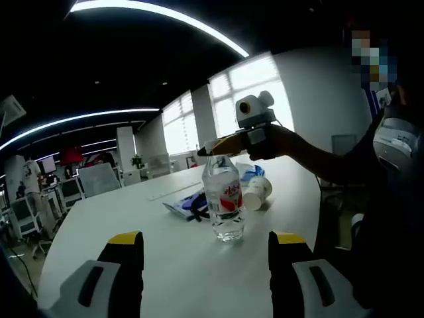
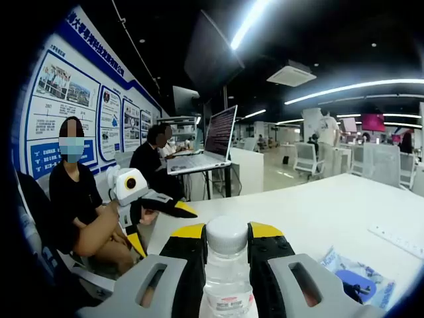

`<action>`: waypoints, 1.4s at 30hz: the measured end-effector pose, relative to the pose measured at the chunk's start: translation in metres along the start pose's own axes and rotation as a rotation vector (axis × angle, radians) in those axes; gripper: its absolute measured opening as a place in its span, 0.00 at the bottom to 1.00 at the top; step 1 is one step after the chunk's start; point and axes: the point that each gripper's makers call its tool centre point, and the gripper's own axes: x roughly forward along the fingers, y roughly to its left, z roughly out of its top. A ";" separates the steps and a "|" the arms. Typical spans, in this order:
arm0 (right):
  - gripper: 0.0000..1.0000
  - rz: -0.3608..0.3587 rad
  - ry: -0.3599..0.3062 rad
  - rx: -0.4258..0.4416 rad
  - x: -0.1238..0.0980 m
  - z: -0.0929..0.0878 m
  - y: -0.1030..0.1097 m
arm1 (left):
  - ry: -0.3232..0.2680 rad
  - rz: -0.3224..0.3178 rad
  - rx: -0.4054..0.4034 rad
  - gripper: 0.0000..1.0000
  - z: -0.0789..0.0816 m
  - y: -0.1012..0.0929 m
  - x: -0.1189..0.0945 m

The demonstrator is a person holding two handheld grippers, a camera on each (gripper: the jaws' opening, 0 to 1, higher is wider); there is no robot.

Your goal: Arrange the tabletop items into an orderly group along one side of the table until the central work area is clear of visible clutter.

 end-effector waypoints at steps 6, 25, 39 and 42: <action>0.20 0.004 -0.010 -0.016 0.002 0.010 0.002 | 0.000 0.005 -0.008 0.76 -0.003 0.002 -0.002; 0.20 -0.004 -0.020 -0.039 0.009 0.027 0.000 | -0.009 0.012 -0.015 0.76 -0.005 0.008 -0.006; 0.20 -0.015 -0.019 -0.051 0.010 0.031 -0.003 | -0.004 0.014 -0.021 0.76 -0.008 0.008 -0.008; 0.20 -0.020 -0.020 -0.050 0.011 0.032 -0.005 | -0.005 0.011 -0.024 0.76 -0.009 0.007 -0.007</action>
